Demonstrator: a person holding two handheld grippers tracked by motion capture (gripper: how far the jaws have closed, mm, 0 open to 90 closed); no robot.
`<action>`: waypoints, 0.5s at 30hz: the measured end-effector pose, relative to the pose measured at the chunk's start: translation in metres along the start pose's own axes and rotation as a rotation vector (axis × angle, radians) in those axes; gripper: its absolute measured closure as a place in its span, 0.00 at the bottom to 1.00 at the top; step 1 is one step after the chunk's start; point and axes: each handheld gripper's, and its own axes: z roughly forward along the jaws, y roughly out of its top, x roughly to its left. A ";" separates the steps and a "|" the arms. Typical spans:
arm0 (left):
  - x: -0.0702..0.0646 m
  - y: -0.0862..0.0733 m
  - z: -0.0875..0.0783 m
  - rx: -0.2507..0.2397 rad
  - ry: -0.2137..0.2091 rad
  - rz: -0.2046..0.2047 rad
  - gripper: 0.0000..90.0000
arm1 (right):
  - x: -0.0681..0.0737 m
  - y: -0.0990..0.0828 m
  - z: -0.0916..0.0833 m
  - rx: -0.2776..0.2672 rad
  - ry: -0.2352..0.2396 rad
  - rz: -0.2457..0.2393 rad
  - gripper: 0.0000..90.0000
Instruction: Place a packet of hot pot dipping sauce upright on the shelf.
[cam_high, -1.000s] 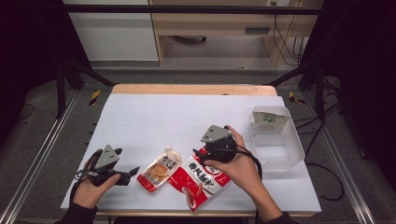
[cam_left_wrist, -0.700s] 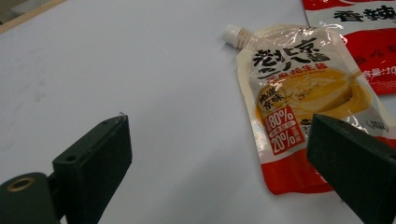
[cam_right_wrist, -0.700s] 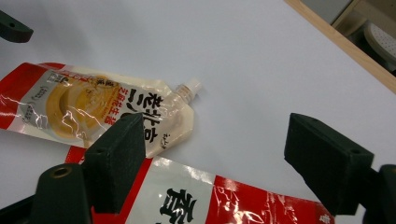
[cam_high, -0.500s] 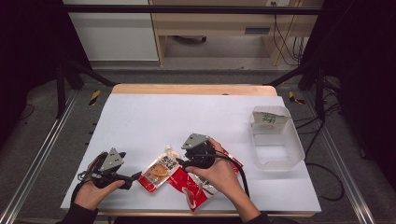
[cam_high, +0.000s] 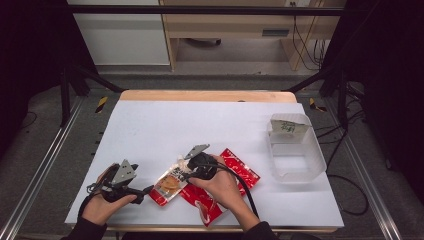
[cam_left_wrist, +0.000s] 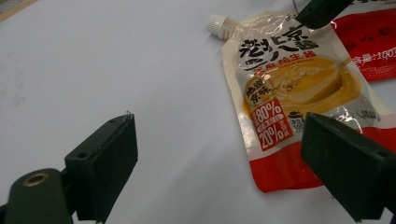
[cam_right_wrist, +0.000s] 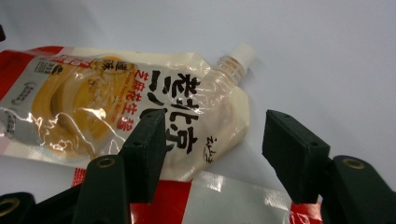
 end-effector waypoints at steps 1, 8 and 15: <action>0.001 0.000 -0.001 0.006 0.001 0.008 0.12 | -0.002 0.001 0.003 0.004 0.004 0.005 0.44; 0.002 0.000 -0.001 -0.016 0.007 -0.008 0.12 | -0.008 0.005 0.016 0.051 0.021 0.038 0.43; 0.001 0.001 0.000 -0.019 0.002 -0.011 0.12 | -0.008 0.005 0.019 0.088 0.038 0.054 0.45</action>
